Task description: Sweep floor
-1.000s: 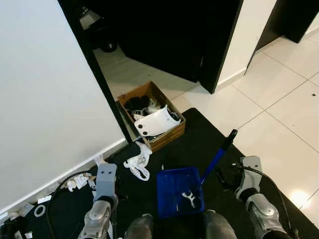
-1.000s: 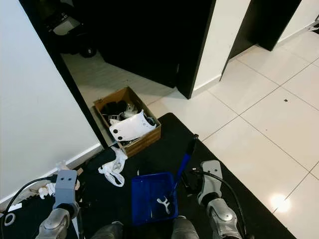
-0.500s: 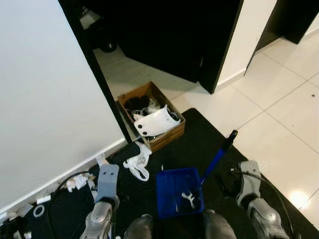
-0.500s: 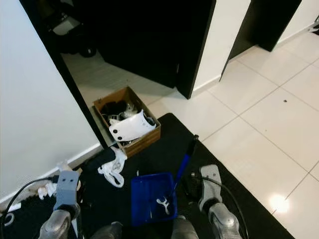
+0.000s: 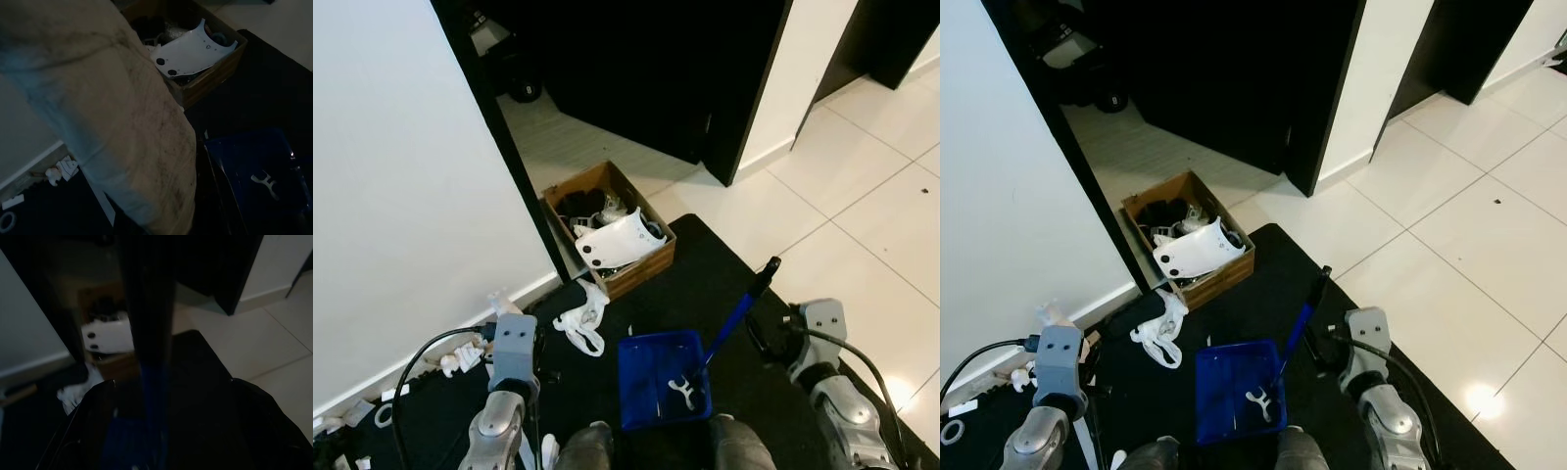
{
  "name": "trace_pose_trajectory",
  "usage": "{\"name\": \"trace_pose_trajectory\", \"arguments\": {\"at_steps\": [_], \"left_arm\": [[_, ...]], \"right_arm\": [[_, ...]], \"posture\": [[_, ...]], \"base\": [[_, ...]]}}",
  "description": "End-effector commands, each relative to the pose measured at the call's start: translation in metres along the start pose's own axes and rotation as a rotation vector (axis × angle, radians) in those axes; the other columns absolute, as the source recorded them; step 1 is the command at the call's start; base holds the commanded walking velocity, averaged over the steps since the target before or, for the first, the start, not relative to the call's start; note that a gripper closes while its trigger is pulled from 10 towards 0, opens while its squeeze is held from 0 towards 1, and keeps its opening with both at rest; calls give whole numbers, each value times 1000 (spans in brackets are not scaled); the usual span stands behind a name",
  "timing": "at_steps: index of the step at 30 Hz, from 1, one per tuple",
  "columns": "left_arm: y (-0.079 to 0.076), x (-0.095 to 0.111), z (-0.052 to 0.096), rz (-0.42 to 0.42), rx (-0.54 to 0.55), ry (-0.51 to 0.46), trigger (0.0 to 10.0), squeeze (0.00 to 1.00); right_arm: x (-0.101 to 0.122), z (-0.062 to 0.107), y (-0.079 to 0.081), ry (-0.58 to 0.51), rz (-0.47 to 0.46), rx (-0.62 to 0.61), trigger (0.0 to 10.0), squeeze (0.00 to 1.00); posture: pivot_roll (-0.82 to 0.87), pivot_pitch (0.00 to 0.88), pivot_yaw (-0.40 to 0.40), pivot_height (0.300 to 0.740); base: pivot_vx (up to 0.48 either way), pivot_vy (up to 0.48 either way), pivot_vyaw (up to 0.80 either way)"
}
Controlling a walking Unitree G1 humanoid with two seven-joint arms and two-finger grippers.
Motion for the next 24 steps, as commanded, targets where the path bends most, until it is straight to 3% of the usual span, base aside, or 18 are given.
{"name": "trace_pose_trajectory", "arguments": {"at_steps": [1, 7, 24], "left_arm": [[-3, 4, 0, -34, -13, -10, 10000, 0], [-5, 5, 0, -37, -14, -5, 10000, 0], [-7, 6, 0, -23, 11, -3, 10000, 0]], "right_arm": [[-2, -2, 3, 22, -28, 11, 10000, 0], [7, -13, 15, 12, -20, 55, 10000, 0], [18, -45, 11, 60, 33, 39, 10000, 0]], "posture": [[-26, 92, 23, 740], [-9, 87, 17, 740], [13, 75, 5, 740]], "base": [[0, 0, 0], [0, 0, 0], [0, 0, 0]]}}
Point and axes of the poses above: a point about 5 cm out from each wrist's last joint towards the gripper, its own z axis pointing back from the gripper into the wrist, its own x axis along the axis of the wrist's last joint, y = z × x, the point moved 4 cm from there along -z, pointing out of the wrist towards the gripper, and after that the axes turned 2 degrees about z, right-handed, at the moved point
